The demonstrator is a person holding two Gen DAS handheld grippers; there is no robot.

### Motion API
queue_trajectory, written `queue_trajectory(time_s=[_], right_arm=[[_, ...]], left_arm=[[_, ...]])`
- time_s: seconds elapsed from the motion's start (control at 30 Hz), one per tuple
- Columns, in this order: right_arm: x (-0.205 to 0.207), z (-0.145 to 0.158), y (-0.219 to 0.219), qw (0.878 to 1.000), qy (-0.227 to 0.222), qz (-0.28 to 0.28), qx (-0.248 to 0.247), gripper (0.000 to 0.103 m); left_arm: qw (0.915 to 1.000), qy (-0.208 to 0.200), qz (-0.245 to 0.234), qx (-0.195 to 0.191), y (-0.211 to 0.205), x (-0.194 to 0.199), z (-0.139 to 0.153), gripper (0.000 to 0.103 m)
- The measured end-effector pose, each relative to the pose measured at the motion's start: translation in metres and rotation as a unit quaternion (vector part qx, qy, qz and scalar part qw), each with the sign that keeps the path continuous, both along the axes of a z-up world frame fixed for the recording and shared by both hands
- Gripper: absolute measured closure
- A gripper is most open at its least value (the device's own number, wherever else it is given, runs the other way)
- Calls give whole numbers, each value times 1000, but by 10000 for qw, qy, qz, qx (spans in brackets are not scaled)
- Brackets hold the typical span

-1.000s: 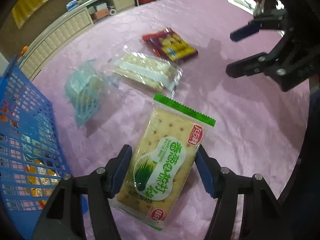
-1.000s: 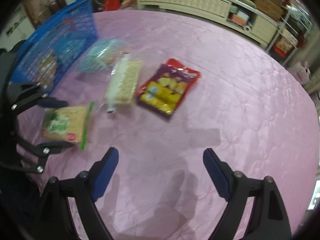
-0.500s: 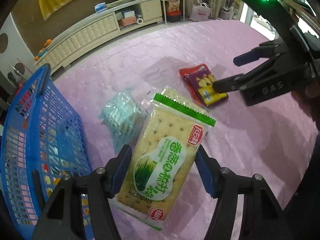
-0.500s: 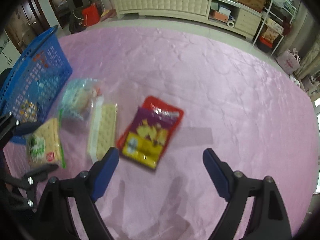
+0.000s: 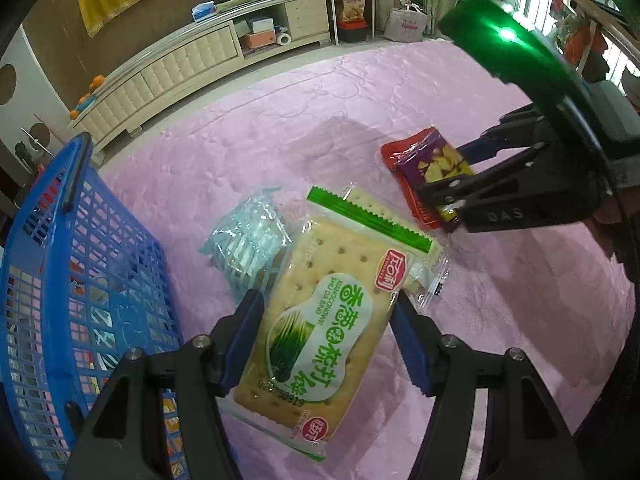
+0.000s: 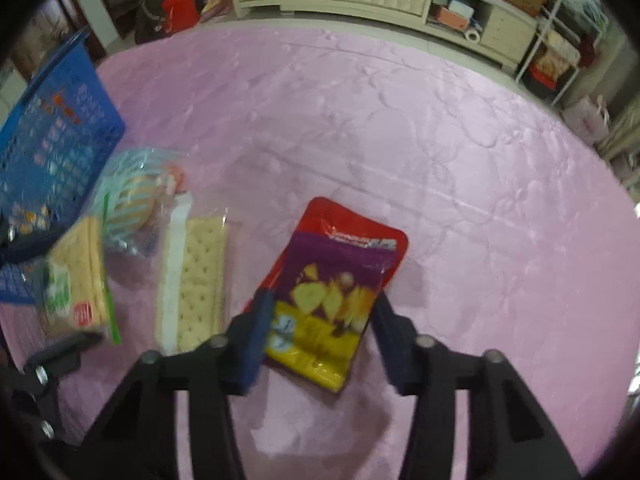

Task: Organize snacks
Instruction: 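Grasp the purple-and-yellow chip bag with the right tool while the left tool holds the crackers, then carry both snacks over the basket and open the right tool to drop the chip bag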

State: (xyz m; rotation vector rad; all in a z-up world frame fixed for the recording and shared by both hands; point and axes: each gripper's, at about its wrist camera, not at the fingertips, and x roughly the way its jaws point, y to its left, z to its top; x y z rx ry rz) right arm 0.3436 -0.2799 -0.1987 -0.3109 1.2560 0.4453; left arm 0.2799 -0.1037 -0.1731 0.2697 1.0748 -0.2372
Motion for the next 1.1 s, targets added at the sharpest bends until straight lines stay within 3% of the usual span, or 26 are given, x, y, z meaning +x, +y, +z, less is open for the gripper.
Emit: queue_trajectory(time_s=[0.07,0.47,0.8,1.1], right_arm=[[-10,3,-5,9996,-147,139,-215,55],[-61,23,-48,9995,-174,251,-77,57],[-118,85,-29,9950,-615,783,-40,57],[-164,147,9,9845,-1215,1261,-61,57]], left_arm=[[10000,1,-4,-26,0,0,0,41],[9996,-162,-182,-106,-9,-22,14,41],[9982,-531,-235,-142,-2,-69,58,41],[9940,-1060,-131,-229,30,-116,109,41]])
